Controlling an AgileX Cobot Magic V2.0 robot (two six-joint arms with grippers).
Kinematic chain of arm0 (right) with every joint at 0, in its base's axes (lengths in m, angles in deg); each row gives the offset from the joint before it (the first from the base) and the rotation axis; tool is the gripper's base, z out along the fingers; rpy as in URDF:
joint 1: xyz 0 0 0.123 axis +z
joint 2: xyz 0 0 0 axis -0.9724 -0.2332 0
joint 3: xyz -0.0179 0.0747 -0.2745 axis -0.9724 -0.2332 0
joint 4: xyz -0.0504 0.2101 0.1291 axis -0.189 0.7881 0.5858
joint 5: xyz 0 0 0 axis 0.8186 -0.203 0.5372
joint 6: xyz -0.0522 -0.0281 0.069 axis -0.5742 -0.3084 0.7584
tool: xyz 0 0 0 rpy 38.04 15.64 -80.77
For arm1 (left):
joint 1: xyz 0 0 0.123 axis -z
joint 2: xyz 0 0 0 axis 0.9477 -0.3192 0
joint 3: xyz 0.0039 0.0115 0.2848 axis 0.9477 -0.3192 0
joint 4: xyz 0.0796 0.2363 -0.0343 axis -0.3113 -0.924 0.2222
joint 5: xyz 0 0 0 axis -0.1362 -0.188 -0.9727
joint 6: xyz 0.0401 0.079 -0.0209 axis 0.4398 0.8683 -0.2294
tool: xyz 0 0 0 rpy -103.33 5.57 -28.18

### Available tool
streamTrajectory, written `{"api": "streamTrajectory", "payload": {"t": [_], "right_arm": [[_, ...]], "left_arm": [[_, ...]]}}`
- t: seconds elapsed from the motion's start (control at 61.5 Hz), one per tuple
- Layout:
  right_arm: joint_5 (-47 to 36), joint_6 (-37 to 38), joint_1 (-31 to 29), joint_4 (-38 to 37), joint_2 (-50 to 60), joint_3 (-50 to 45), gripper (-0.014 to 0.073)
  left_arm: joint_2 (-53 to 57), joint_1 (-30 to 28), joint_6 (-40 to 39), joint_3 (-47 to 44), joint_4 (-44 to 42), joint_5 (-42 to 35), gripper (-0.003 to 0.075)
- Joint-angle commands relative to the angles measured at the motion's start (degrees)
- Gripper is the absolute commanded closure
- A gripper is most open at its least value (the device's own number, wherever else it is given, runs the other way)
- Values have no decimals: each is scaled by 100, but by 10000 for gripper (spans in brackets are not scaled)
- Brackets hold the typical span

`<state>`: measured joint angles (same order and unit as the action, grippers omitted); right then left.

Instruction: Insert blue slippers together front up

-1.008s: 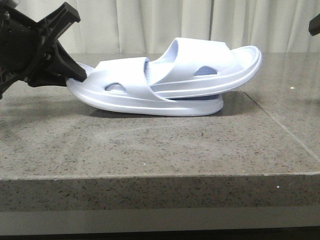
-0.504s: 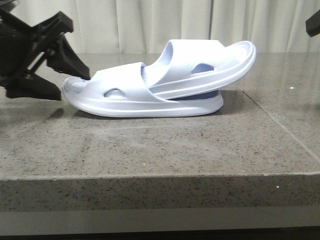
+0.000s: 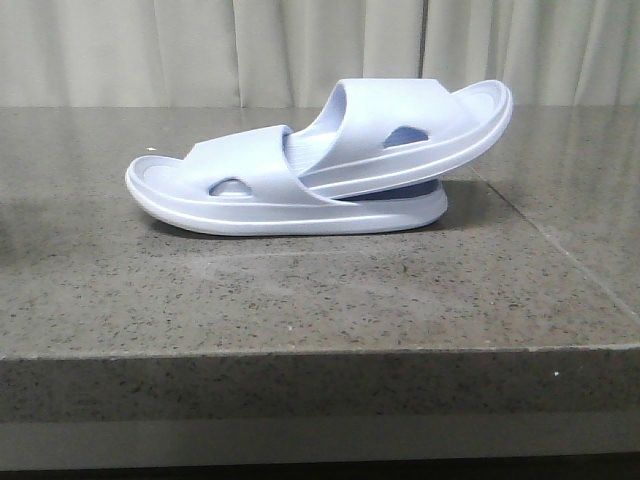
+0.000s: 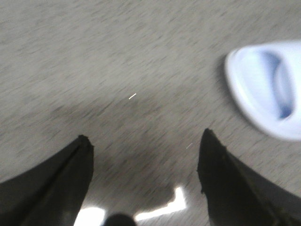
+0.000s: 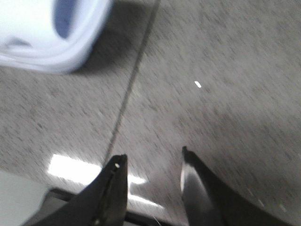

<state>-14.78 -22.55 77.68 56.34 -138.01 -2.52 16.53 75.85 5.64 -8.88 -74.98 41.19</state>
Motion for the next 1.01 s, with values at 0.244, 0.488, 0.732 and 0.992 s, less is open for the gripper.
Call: {"api": "streamTrajectory", "payload": {"t": [0.244,0.488,0.732,0.992], "right_arm": [[393,912,175,-633,1275,-303,284],[412,912,175,-388,2357,-777,284],[270,912,175,-388,2990,-823,284],[264,912,175,-388,3016,-823,284]], "left_arm": [[1843,-13,-892,-304,-979,492,249],[3109,-13,-892,-825,-976,480,249],[3808,-13,-788,-1246,-1069,87,249],[3834,-13,-788,-1465,-1069,1,284]]}}
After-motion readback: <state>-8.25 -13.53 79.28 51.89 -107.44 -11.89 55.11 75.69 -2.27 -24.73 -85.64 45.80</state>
